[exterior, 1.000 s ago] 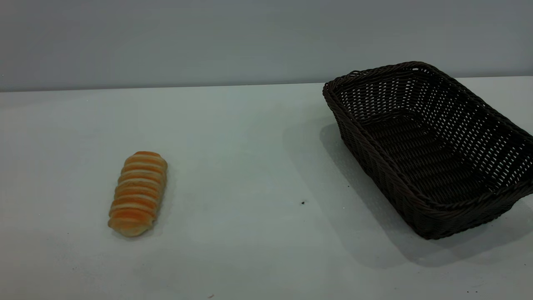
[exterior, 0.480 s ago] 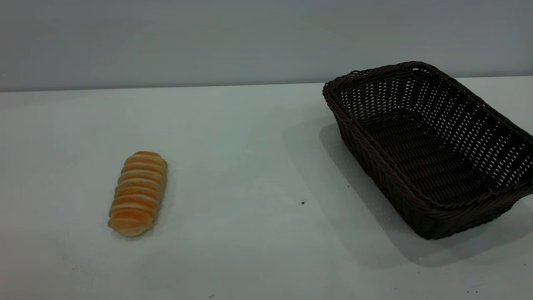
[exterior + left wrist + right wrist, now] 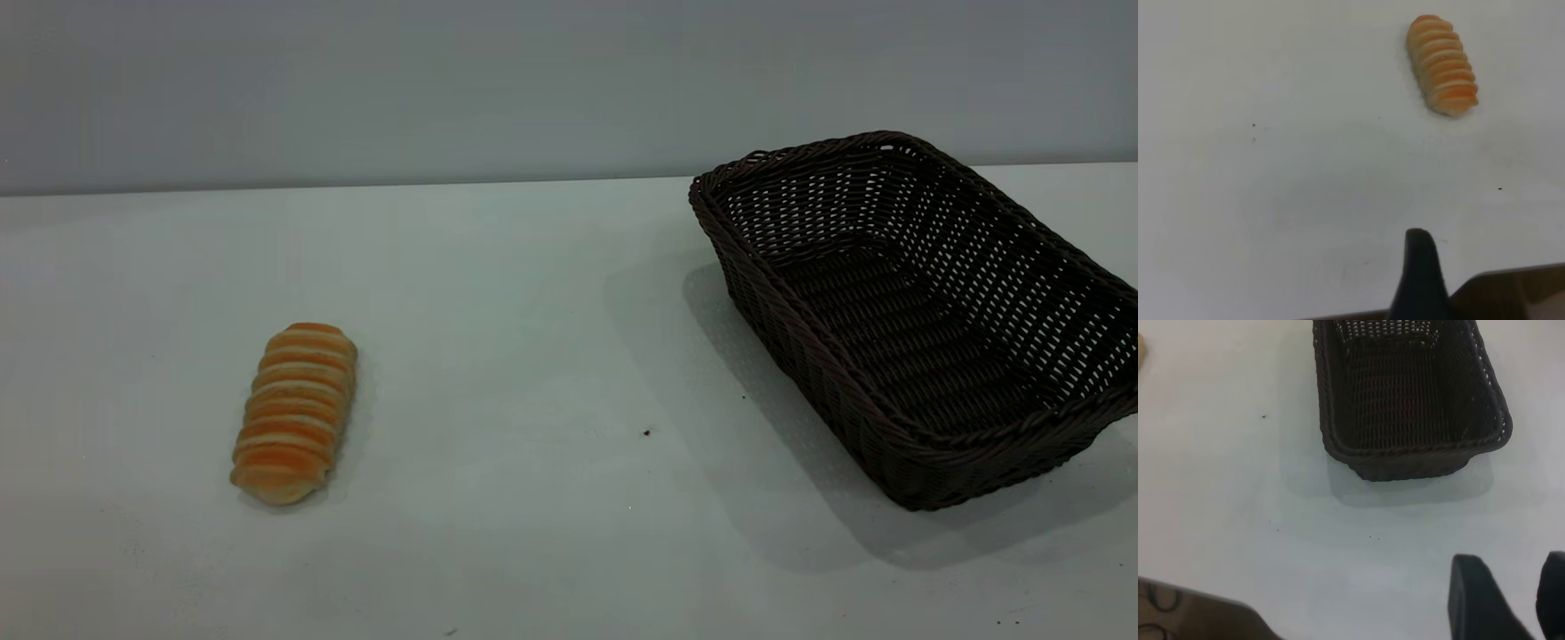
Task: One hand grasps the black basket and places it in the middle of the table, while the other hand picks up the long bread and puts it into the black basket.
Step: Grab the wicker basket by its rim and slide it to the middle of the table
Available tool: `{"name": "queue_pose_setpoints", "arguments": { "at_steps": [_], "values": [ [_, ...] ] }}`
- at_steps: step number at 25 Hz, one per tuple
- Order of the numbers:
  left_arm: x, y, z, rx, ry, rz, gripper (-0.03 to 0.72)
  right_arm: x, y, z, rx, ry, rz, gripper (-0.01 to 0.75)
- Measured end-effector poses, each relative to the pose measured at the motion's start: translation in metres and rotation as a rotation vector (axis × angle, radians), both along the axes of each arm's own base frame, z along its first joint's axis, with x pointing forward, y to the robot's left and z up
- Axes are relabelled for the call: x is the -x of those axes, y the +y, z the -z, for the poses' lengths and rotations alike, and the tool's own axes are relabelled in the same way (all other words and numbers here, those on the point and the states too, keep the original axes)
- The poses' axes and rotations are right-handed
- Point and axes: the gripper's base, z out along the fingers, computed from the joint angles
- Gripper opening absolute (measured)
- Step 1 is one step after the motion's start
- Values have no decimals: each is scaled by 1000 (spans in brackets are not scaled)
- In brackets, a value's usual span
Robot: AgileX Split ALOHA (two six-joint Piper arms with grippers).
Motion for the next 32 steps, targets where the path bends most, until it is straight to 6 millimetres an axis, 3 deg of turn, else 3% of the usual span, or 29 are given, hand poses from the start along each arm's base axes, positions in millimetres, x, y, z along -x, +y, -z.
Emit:
{"name": "queue_pose_setpoints", "arguments": {
  "at_steps": [19, 22, 27, 32],
  "values": [
    [-9, 1, -7, 1, -31, -22, 581, -4, 0, -5, -68, -1, 49, 252],
    [-30, 0, -25, 0, -28, -22, 581, -22, 2, -14, -100, 57, 56, 311],
    [-88, -3, -60, -49, 12, 7, 581, -72, 8, -26, -136, 224, 63, 491],
    [-142, -6, -64, -79, 84, 26, 581, -129, 19, -21, -272, 379, 82, 583]
  ]
}}
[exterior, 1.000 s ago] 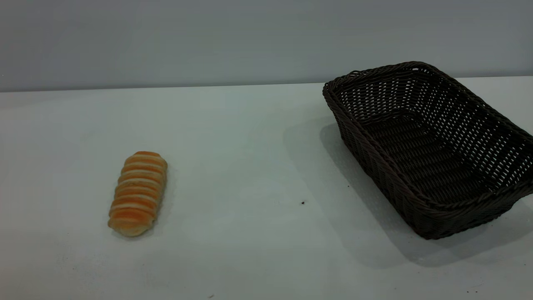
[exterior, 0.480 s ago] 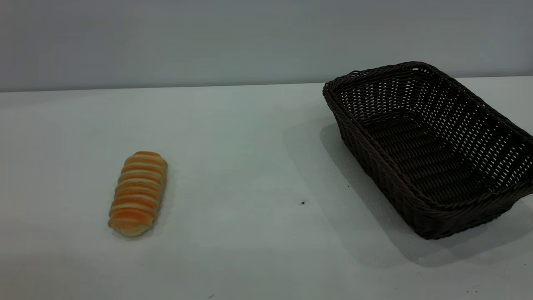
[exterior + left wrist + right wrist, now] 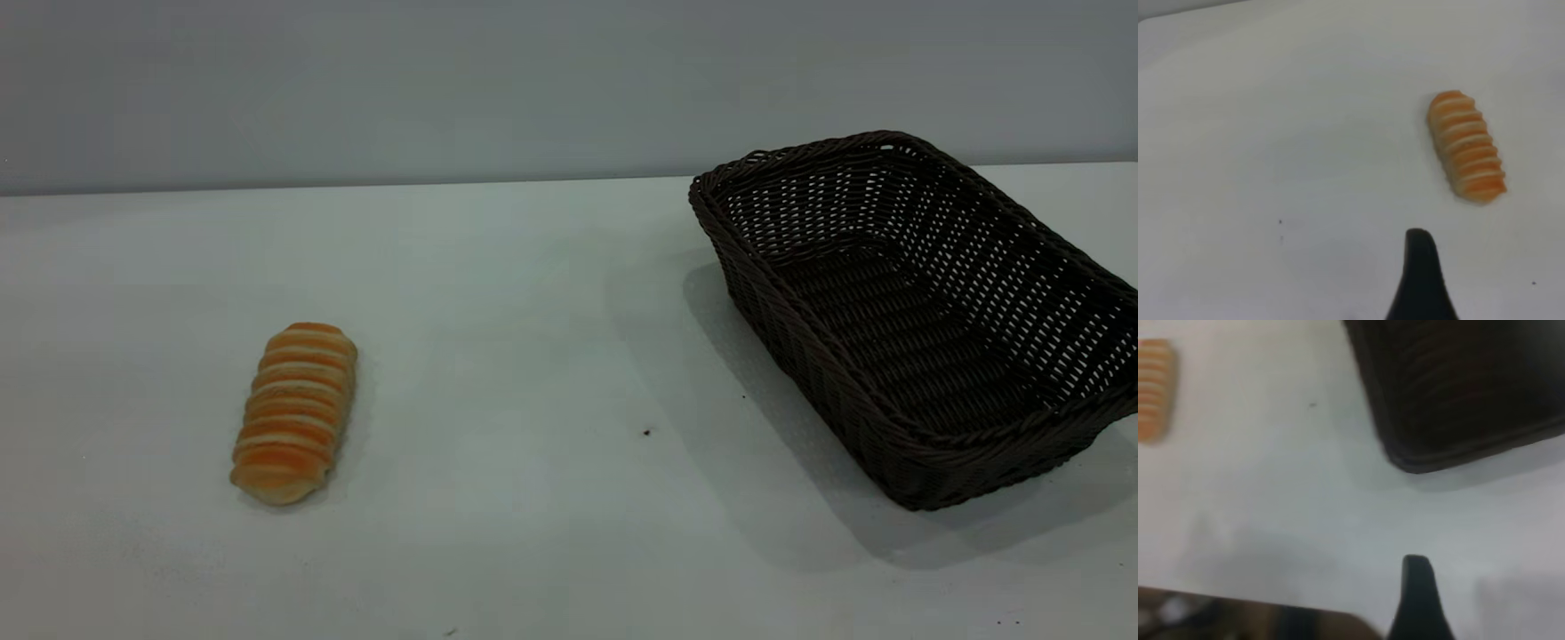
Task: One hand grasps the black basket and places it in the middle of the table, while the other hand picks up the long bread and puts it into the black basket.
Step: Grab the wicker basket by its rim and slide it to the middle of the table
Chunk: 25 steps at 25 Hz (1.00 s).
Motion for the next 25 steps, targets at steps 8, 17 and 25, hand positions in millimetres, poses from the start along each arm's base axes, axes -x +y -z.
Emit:
{"name": "queue_pose_setpoints", "arguments": {
  "at_steps": [8, 17, 25],
  "values": [
    [-39, -2, 18, -8, 93, 2, 581, -79, 15, 65, -259, 393, 203, 583],
    [-40, -3, 18, 12, 90, 2, 581, -128, 14, 152, -337, 612, 512, 583],
    [-42, -3, 17, 16, 66, 2, 581, -159, 11, 186, -350, 608, 635, 581]
  ]
}}
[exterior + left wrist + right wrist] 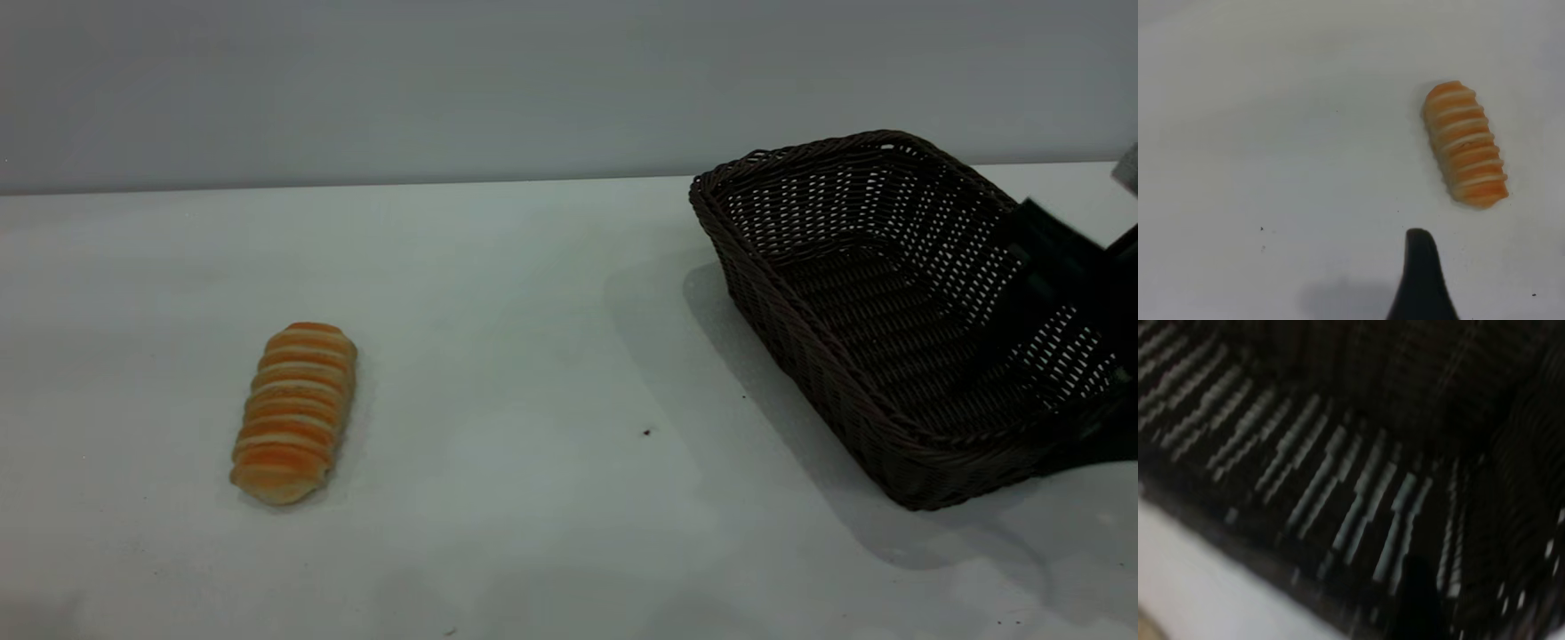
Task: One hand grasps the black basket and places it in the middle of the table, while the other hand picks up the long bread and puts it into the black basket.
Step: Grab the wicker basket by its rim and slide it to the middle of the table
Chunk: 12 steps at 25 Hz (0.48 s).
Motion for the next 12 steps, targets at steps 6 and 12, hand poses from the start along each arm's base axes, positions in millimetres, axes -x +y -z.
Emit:
{"name": "queue_pose_setpoints", "arguments": {
  "at_steps": [6, 12],
  "values": [
    [0, 0, 0, 0, -1, 0, 581, -5, -8, 35, 45, 65, 179, 530],
    [0, 0, 0, 0, -1, 0, 581, -8, -12, 44, 57, 77, 279, 183]
  ]
}}
